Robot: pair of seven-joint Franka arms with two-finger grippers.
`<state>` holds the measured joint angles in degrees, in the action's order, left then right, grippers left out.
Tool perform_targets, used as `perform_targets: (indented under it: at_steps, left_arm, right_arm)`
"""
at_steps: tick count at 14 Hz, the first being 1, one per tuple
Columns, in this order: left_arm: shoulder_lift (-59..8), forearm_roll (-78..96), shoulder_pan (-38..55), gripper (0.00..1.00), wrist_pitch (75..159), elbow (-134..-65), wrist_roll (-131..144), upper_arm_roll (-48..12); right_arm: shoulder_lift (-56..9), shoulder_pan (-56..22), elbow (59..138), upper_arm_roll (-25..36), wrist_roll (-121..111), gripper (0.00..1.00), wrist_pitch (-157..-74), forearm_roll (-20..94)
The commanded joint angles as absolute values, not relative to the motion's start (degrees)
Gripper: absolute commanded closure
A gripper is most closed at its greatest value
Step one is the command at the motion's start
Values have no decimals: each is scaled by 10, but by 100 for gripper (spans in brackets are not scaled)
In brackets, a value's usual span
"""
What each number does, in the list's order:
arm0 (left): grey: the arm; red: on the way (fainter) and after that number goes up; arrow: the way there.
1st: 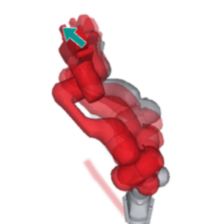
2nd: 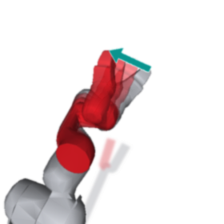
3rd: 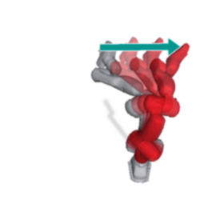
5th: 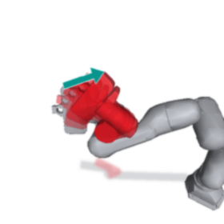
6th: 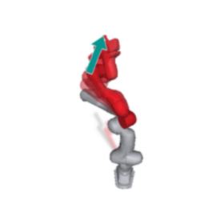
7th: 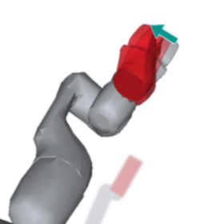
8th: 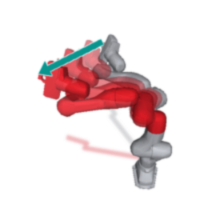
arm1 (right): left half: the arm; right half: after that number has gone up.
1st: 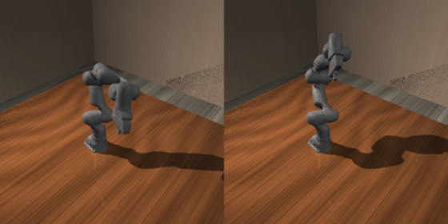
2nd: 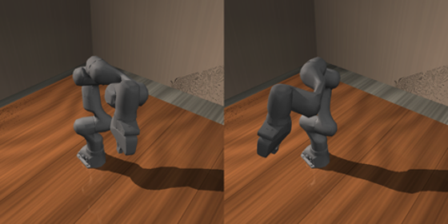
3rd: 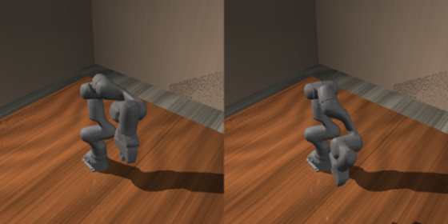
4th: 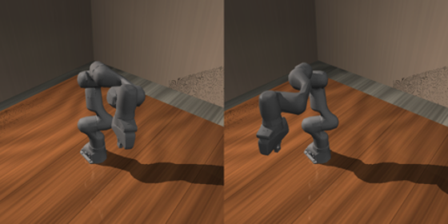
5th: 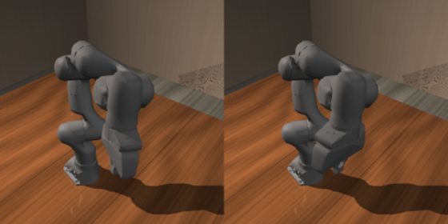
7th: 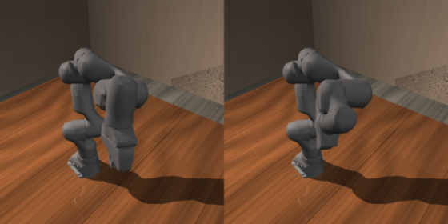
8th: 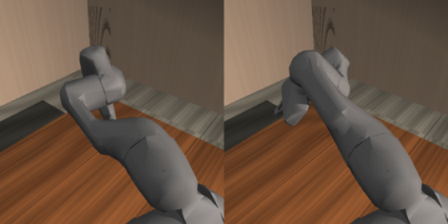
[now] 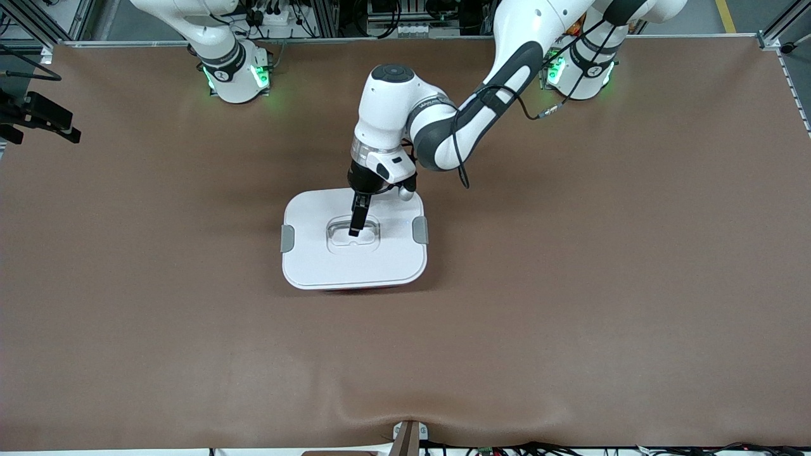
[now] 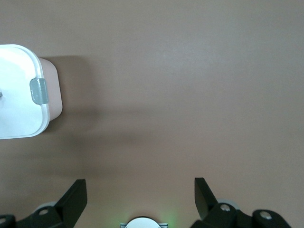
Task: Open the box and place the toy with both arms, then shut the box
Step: 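Open the left gripper and lift it off the lid handle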
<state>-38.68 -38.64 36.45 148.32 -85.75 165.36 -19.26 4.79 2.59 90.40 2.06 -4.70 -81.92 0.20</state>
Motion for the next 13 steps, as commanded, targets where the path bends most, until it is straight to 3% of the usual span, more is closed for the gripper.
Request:
perform_targets:
  at_steps: [1,10,13]
  left_arm:
    - [-356,-472,374,0,1468,-873,1941,-192]
    - [-267,-468,295,0,1454,-936,1866,-195]
    - [-256,-429,195,0,1453,-936,1781,-254]
  right_arm:
    - [53,21,900,25,-50,0,-815,-2]
    - [53,23,901,25,-50,0,-813,0]
    - [53,23,901,25,-50,0,-812,0]
